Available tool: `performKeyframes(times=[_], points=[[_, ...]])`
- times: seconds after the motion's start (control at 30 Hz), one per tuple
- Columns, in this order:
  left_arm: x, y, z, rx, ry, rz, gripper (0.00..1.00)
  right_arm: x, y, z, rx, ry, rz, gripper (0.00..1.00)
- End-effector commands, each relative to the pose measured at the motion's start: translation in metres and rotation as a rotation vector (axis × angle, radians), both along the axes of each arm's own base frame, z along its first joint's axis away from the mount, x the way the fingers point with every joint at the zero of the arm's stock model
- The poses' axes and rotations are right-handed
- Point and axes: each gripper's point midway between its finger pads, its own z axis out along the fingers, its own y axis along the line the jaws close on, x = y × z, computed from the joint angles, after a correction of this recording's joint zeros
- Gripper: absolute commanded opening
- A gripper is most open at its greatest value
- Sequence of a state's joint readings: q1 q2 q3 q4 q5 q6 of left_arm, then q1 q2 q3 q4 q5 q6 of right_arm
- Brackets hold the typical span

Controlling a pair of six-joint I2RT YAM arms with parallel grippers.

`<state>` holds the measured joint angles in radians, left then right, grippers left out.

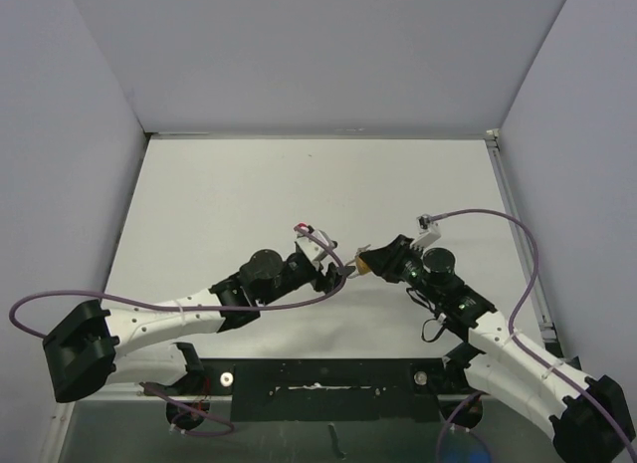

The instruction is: Unlock with the key

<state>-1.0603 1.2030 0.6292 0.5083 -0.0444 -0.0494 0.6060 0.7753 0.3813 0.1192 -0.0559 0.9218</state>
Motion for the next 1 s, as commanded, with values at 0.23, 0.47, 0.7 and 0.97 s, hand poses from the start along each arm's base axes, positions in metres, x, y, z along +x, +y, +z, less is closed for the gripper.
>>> performKeyframes(times=[0.23, 0.47, 0.7, 0.97], points=[[0.015, 0.022, -0.019, -0.048, 0.039, 0.156, 0.65, 0.015, -0.004, 0.049, 0.231, -0.091, 0.010, 0.00], [0.030, 0.021, -0.028, -0.057, 0.024, 0.224, 0.65, 0.013, 0.001, 0.057, 0.249, -0.108, 0.043, 0.00], [0.036, 0.010, -0.031, -0.058, 0.016, 0.222, 0.65, 0.009, 0.002, 0.059, 0.256, -0.114, 0.065, 0.00], [0.043, 0.002, -0.042, -0.043, 0.013, 0.232, 0.65, 0.006, 0.004, 0.064, 0.273, -0.118, 0.080, 0.00]])
